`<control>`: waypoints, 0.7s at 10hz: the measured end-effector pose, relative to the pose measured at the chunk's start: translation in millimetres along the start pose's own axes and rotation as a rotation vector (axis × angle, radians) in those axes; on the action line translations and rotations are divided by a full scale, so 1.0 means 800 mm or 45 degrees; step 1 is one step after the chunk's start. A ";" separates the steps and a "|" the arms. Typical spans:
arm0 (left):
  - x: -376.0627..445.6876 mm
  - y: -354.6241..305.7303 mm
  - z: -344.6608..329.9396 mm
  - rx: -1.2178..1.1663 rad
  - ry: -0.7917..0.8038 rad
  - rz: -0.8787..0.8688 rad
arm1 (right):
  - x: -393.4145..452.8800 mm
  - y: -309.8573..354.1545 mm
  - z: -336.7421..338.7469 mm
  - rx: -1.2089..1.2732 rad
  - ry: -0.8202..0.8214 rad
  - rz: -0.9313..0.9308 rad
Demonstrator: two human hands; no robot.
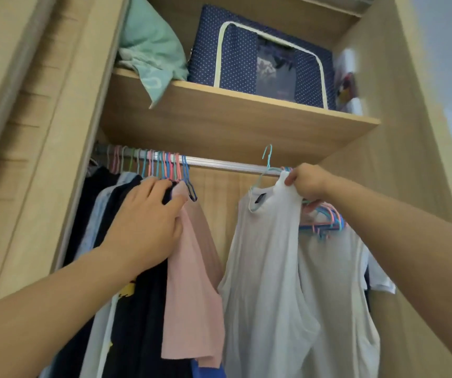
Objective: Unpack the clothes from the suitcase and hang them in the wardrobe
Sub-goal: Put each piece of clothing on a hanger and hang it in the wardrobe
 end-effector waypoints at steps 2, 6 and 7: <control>0.021 -0.011 -0.010 -0.015 -0.020 -0.086 | 0.070 0.019 -0.033 0.056 0.049 -0.046; 0.067 -0.072 -0.036 -0.169 -0.015 -0.041 | 0.058 -0.011 -0.095 0.232 0.380 -0.048; 0.083 -0.100 -0.050 -0.261 0.062 -0.038 | 0.065 -0.039 -0.064 0.305 0.275 0.004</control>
Point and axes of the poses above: each hand's wrist, its own x-axis towards the middle knuckle, its own z-axis out of the back of the hand, y = z × x, the point moved 9 cm from there along x, towards the middle knuckle, and after that the axes turned 7 degrees about -z, right-handed, at the moved point
